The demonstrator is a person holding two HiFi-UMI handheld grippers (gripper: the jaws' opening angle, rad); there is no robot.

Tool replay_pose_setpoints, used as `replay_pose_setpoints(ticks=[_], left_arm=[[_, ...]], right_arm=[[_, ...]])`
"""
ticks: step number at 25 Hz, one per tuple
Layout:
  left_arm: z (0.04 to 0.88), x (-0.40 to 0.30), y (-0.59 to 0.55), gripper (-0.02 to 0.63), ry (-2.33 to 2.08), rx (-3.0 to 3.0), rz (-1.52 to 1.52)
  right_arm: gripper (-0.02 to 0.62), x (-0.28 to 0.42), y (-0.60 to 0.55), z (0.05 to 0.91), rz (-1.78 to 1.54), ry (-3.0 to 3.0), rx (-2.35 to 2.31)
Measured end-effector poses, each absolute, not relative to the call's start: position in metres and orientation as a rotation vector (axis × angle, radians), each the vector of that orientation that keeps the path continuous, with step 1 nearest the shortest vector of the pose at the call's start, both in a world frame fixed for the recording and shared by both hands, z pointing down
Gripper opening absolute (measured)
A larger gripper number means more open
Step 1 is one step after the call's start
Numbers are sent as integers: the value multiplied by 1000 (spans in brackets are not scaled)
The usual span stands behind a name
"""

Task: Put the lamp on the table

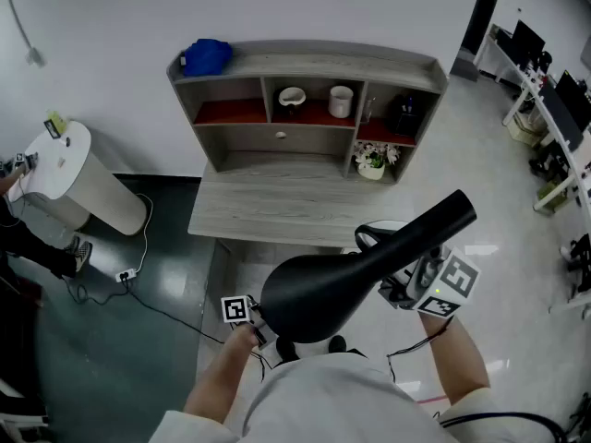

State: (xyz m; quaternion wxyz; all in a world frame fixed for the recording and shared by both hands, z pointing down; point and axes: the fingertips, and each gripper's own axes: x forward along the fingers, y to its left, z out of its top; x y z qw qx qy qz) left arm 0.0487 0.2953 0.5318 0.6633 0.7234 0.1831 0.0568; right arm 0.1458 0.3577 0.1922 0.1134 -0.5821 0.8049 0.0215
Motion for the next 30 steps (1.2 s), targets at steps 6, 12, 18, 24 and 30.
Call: replay_pose_setpoints(ticks=[6,12,18,24,30], left_arm=[[529,43,301,8,417,1641,125],[527,41,306,8,422,1641,121],[527,36,311,8,425,1639,122],[527,30,309,8,435,1645,118],[528,18,295,8,436,1640,118]], right_arm=[[15,141,363,188,66,2358,-1706],[15,137,369,187,77,2361,-1702],[17,133,374,187,82,2357,-1707],[17,126,371,187,80,2355,-1710],[17,113,356,188,79,2356,-1710]])
